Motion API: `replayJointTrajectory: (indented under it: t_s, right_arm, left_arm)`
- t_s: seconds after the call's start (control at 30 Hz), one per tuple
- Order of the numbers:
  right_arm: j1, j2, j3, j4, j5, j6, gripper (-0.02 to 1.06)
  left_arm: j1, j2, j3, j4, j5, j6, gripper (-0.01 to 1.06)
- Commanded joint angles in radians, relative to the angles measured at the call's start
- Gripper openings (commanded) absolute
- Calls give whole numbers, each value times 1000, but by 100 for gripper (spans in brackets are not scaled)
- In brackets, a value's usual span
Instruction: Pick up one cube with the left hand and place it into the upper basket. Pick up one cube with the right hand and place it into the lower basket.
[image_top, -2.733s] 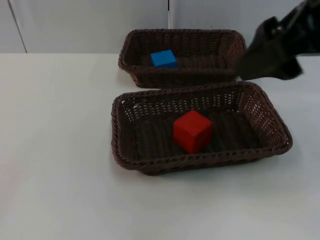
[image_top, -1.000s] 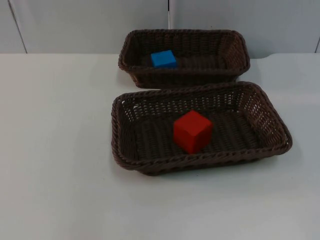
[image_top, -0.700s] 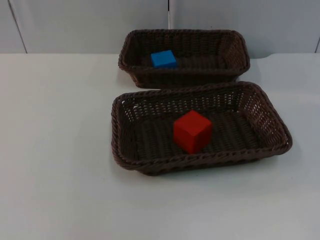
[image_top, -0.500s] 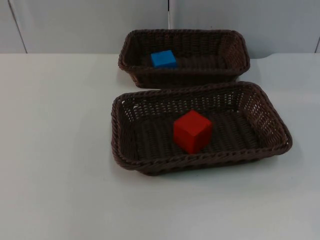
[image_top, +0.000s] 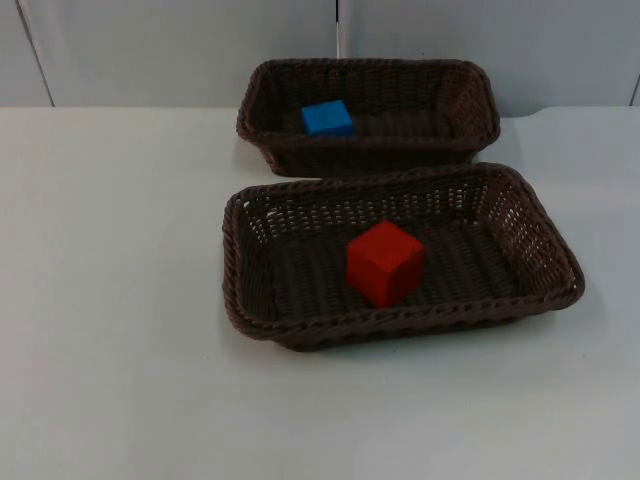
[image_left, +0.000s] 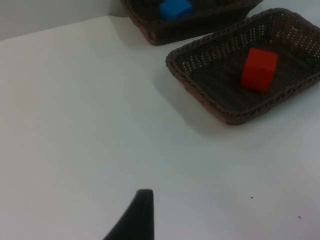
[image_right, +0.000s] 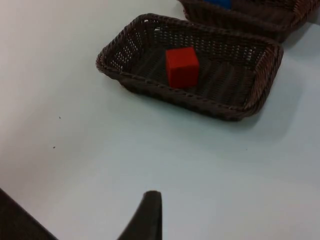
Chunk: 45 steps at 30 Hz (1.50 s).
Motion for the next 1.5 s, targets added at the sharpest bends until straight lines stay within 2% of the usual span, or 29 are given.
replayJointTrajectory:
  t_s: [0.0, 0.33, 0.4, 0.5, 1.47]
  right_arm:
    - [-1, -4, 2, -1, -12, 2, 87]
    - [-1, -4, 2, 3, -12, -2, 87]
    - [-1, -4, 2, 3, -12, -2, 90]
    - [-1, -4, 2, 3, -12, -2, 105]
    - [-1, -4, 2, 3, -12, -2, 105]
  left_arm:
    - [-1, -4, 4, 3, 4, -3, 102]
    - [-1, -4, 4, 3, 4, -3, 102]
    - [-1, -4, 4, 3, 4, -3, 102]
    - [-1, -4, 4, 3, 4, -3, 102]
    - [-1, -4, 4, 3, 4, -3, 102]
